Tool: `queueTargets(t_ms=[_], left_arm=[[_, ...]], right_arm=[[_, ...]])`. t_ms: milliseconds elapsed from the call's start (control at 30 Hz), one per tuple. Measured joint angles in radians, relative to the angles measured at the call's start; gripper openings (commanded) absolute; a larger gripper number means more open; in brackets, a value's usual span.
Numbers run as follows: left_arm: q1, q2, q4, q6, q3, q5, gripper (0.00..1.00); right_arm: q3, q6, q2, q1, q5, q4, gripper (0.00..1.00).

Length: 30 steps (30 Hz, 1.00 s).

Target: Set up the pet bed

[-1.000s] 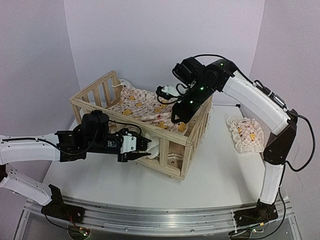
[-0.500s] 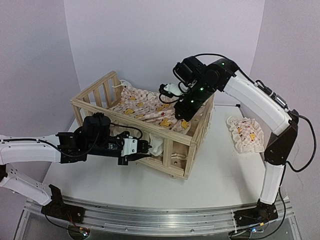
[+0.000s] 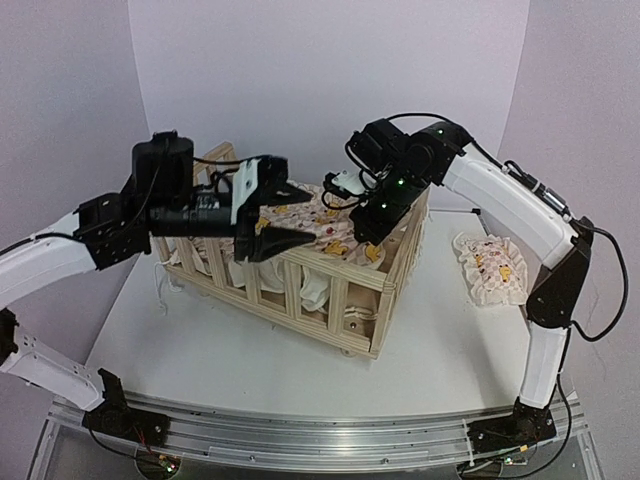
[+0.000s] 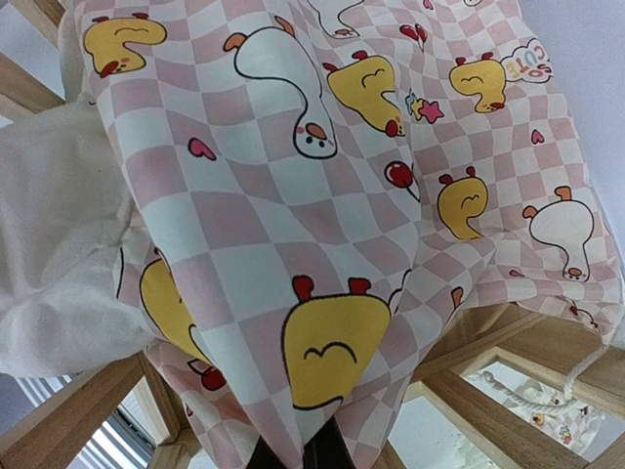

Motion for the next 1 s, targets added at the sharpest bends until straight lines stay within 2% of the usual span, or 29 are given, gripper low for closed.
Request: queueTargets(t_ms=[167, 300, 600, 733, 867, 1000], left_arm=[[0.138, 0.226, -0.109, -0.152, 0.240, -0.028, 0.70], [0.193, 0.357, -0.209, -0.182, 0.272, -0.025, 0.72], [0.186, 0.434, -0.170, -0.188, 0.318, 0.034, 0.73], [0.194, 0.438, -0.143, -0.189, 0.308, 0.083, 0.68], [0.196, 0.453, -0.134, -0.159, 0.314, 0.105, 0.58], [0.198, 0.524, -0.143, -0.096, 0.352, 0.080, 0.56]], right_arm=[[-0.044, 0.021, -0.007, -0.008, -0.027, 0.018, 0.00], [-0.086, 0.035, -0.031, -0.013, -0.053, 0.047, 0.00], [-0.148, 0.059, -0.120, -0.014, -0.121, 0.178, 0.00], [-0.195, 0.065, -0.149, -0.014, -0.138, 0.222, 0.00], [-0.228, 0.071, -0.161, -0.023, -0.148, 0.248, 0.00], [-0.234, 0.078, -0.161, -0.030, -0.148, 0.263, 0.00]])
